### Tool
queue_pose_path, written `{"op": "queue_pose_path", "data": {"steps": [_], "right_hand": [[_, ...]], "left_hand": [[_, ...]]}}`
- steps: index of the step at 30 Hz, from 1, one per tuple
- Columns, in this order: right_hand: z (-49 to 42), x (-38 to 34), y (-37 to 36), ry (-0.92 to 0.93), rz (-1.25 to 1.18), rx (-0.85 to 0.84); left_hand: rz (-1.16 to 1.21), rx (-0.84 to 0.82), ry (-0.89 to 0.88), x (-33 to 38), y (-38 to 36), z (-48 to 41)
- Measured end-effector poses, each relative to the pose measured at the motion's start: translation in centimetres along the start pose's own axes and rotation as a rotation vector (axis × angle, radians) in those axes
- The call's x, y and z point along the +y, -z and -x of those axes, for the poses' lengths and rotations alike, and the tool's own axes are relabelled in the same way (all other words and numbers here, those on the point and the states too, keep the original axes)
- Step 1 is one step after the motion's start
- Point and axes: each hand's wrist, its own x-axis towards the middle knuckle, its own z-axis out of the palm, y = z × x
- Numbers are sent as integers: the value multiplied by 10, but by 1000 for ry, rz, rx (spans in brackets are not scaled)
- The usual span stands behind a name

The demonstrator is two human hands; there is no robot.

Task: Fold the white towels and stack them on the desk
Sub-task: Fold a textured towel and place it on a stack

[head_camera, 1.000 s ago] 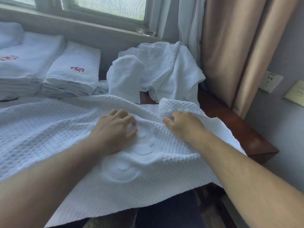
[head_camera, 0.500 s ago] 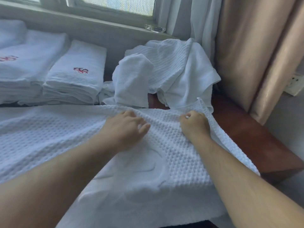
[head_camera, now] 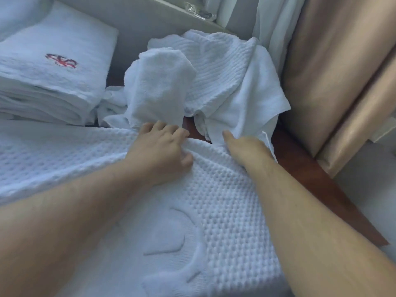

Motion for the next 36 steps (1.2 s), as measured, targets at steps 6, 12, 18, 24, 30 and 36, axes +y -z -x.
{"op": "queue_pose_path", "data": {"steps": [6,12,18,24,30,36], "right_hand": [[-7,-6,24,5,-73,-304],[8,18,10,22,-299,-52],[45,43,-7,-71,-1071,382],[61,61,4,-299,-1431,9],[52,51,-9,-175,-1149,192],[37,48,-4,-161,-1287,155]], "left_hand": [[-15,-11,9,-4,1,-10],[-43,-130,-34,-1,17,-6],[-295,163,-253,28,31,9],[-598,287,-472,32,40,18],[-501,-76,-198,58,37,10],[-73,194,70,64,21,44]]}}
